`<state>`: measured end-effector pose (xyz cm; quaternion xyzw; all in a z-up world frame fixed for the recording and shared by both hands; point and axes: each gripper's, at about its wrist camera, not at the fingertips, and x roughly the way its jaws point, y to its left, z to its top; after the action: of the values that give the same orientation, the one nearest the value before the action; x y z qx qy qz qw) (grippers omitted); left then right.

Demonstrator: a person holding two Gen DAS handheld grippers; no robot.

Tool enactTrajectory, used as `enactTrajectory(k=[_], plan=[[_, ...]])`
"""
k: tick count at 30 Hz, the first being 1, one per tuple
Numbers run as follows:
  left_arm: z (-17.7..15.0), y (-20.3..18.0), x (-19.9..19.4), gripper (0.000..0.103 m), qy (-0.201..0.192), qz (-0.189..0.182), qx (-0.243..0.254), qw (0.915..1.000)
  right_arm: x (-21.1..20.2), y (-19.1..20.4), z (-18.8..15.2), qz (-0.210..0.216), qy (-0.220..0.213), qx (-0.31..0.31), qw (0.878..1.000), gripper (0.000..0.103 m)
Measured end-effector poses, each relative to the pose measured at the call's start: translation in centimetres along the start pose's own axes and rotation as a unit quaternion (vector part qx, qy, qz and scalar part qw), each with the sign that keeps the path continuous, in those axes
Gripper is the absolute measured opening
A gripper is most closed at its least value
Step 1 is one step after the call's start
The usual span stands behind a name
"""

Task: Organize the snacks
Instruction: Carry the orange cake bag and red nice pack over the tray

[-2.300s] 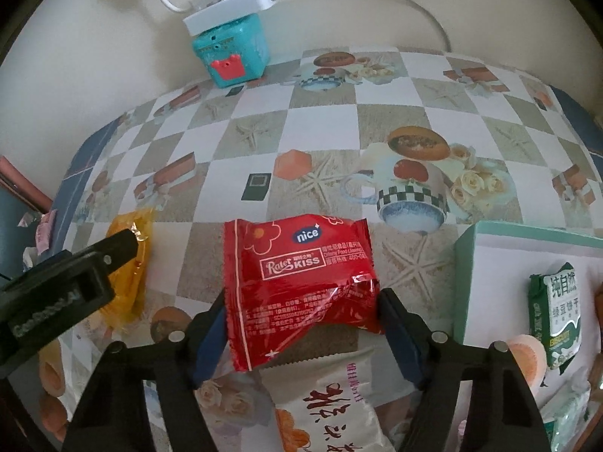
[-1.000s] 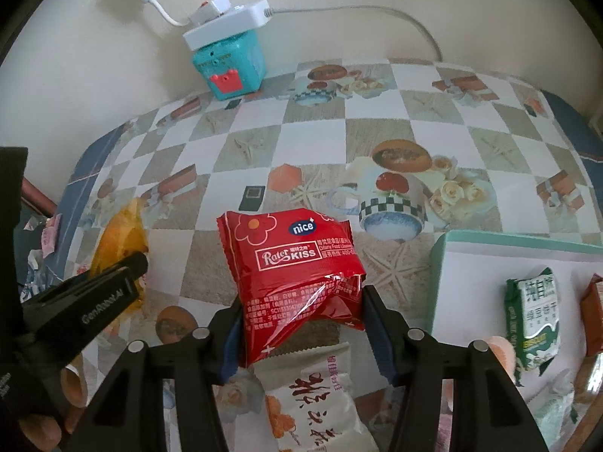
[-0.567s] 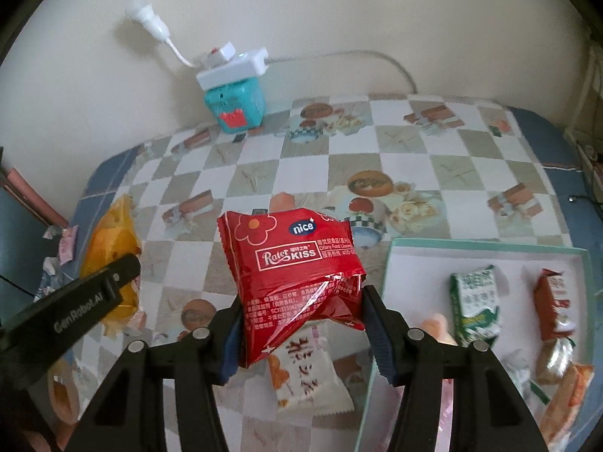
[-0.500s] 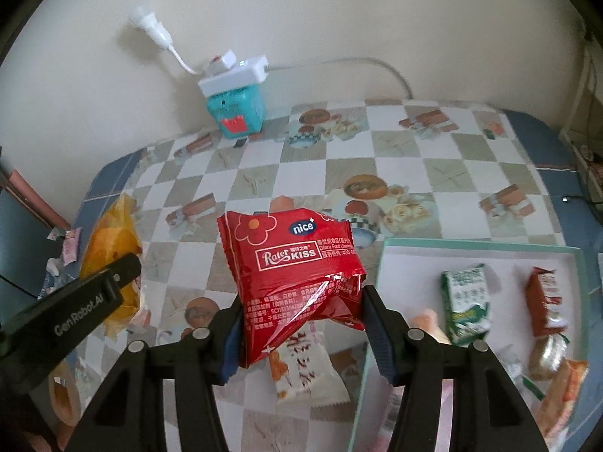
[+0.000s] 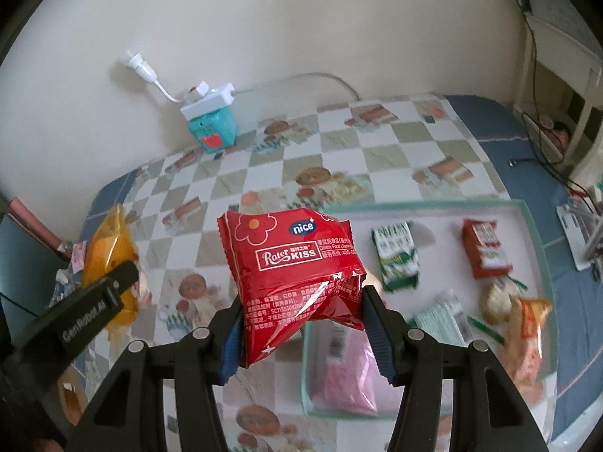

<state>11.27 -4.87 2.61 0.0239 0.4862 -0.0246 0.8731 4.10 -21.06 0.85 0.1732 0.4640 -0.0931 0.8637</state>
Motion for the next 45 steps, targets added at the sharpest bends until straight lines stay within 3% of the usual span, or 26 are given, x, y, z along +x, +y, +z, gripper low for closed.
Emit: enactTrajectory(k=[8, 25, 35, 45], plan=[[-1.2, -3.4, -1.0, 0.043, -0.010, 0.011, 0.038, 0.9992, -1.0, -2.6, -0.8, -0.003, -0.007, 0.012, 1.000, 0.059], [-4.4, -13.4, 0.8, 0.043, 0.015, -0.003, 0.132, 0.9911, 0.1, -13.9, 0.0, -0.047, 0.004, 0.094, 0.995, 0.059], [-5.9, -18.3, 1.6, 0.043, 0.018, -0.018, 0.182, 0.9830, 0.5, -16.0, 0.0, -0.057, 0.009, 0.112, 0.992, 0.060], [-6.3, -18.5, 2.7, 0.043, 0.039, -0.036, 0.170, 0.9840, 0.6, -16.8, -0.1, -0.059, 0.014, 0.122, 0.991, 0.060]])
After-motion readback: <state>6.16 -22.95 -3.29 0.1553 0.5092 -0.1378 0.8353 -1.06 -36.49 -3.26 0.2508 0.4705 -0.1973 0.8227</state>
